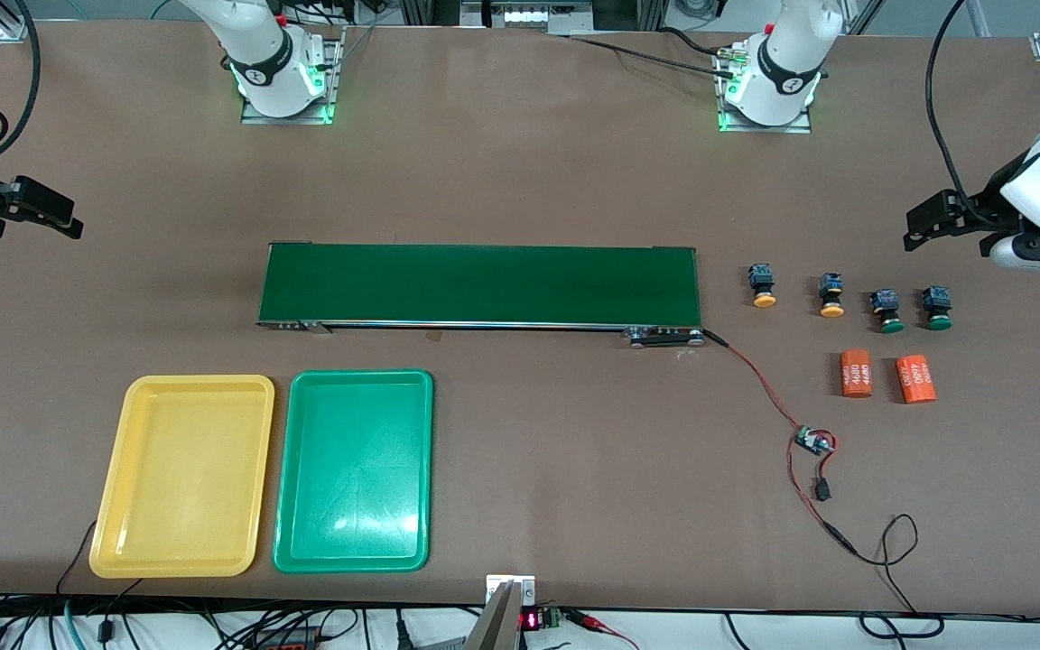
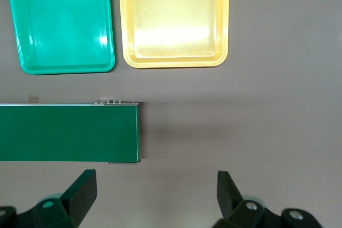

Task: Sort buttons by color to trays
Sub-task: 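Move the left gripper toward the orange cylinders and buttons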

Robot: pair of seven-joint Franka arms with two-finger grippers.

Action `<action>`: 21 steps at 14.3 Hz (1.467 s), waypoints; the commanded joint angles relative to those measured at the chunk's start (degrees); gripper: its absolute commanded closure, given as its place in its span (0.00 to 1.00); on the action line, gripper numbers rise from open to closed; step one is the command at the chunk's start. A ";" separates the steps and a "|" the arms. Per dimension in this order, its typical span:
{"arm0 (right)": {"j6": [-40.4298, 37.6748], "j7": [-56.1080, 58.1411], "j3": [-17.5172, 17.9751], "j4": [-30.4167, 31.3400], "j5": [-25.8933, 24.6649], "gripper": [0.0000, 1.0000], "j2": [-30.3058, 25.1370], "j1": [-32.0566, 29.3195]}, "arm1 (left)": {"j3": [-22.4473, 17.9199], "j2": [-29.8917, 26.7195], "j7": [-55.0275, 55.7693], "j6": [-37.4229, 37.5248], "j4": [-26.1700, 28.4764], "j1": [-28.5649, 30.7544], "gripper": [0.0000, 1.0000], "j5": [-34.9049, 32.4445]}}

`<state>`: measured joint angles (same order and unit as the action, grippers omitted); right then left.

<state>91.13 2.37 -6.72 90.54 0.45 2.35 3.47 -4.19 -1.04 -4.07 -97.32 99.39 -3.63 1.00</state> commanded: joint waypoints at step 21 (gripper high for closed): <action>-0.07 0.26 0.30 0.25 -0.81 0.00 -0.42 0.31 | -0.38 19.05 -5.13 -5.46 -6.07 3.71 0.00 -9.17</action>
<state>91.11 2.39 -6.71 90.66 0.45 2.40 3.78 -4.64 18.03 -5.40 -96.72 89.64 -1.11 -6.74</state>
